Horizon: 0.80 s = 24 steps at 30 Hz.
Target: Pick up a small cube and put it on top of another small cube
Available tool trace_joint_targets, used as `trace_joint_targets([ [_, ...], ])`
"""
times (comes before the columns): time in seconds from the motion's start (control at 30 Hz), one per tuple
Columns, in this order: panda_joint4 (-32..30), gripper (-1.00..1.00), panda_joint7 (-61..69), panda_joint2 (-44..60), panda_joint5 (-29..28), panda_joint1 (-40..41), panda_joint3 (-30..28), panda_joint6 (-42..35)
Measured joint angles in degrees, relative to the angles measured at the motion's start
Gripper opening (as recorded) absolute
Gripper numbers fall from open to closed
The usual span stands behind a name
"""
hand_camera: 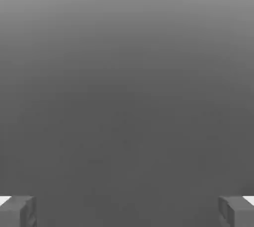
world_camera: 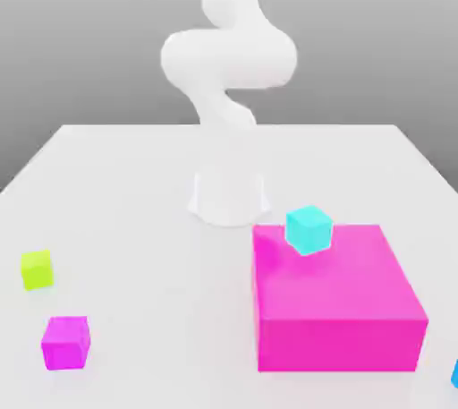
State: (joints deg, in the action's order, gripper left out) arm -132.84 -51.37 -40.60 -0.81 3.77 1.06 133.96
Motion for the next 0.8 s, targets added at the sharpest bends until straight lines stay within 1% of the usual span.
trace_joint_targets([
  [0.3,-3.8,0.00,-20.8,19.1,-3.9,11.7,1.8,7.9],
  [0.53,-6.7,0.00,-35.9,33.7,-5.8,17.5,-0.2,13.9],
  [0.67,-8.4,0.00,-42.8,41.9,-4.5,21.2,-2.1,17.5],
  [0.8,-10.2,0.00,-47.8,49.9,-0.5,22.9,-3.0,21.1],
])
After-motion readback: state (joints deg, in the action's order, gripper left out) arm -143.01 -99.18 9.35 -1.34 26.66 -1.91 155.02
